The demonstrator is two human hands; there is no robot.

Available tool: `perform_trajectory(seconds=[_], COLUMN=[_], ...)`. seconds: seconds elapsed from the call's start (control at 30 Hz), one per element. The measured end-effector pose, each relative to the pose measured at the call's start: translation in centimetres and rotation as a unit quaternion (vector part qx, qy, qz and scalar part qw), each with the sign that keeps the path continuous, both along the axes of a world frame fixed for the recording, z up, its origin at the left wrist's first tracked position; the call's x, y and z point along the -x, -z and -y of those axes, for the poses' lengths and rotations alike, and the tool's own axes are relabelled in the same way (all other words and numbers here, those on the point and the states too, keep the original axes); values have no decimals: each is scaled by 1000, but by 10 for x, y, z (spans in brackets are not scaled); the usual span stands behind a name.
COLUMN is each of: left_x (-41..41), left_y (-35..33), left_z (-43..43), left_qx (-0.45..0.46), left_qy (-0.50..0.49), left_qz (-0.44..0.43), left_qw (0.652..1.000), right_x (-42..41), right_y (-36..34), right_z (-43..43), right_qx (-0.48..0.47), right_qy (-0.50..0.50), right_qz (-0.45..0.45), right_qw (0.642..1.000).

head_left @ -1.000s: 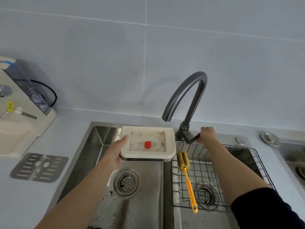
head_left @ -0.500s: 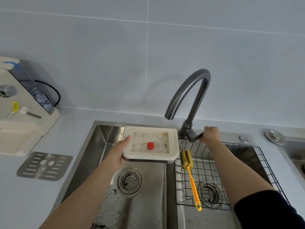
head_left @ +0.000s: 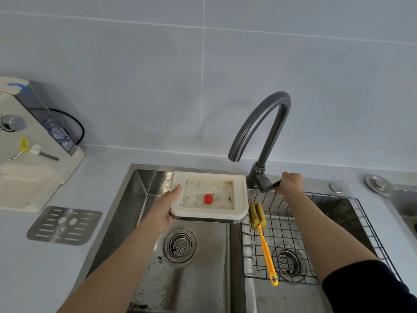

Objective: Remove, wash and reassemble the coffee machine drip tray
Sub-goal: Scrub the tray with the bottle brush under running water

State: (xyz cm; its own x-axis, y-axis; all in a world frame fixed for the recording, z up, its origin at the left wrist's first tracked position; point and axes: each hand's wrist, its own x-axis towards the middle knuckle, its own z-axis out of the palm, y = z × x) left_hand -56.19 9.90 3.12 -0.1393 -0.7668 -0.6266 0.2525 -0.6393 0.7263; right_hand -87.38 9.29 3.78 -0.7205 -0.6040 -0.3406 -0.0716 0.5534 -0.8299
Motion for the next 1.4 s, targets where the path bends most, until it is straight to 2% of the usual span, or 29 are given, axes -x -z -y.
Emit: perform_trajectory(seconds=[0.83, 1.0, 1.17, 1.27, 1.33, 1.4], left_x=[-5, -4, -5, -6, -7, -7], left_y=[6, 6, 5, 4, 3, 3], left_z=[-4, -6, -7, -9, -11, -12], left_qx=[0, 4, 5, 6, 9, 10], left_qy=[0, -2, -2, -2, 0, 0], left_qz=[6, 7, 3, 1, -1, -1], left_qw=[1000, 1000, 1000, 1000, 1000, 1000], right_x=[-3, -3, 0, -2, -8, -17], right_y=[3, 3, 10, 20, 31, 41], right_z=[-3, -5, -15, -34, -51, -66], right_qx=[0, 2, 15, -76, -160, -235], right_qy=[1, 8, -12, -86, -190, -269], right_qz=[-19, 5, 80, 22, -47, -67], right_qw=[1000, 1000, 997, 993, 968, 931])
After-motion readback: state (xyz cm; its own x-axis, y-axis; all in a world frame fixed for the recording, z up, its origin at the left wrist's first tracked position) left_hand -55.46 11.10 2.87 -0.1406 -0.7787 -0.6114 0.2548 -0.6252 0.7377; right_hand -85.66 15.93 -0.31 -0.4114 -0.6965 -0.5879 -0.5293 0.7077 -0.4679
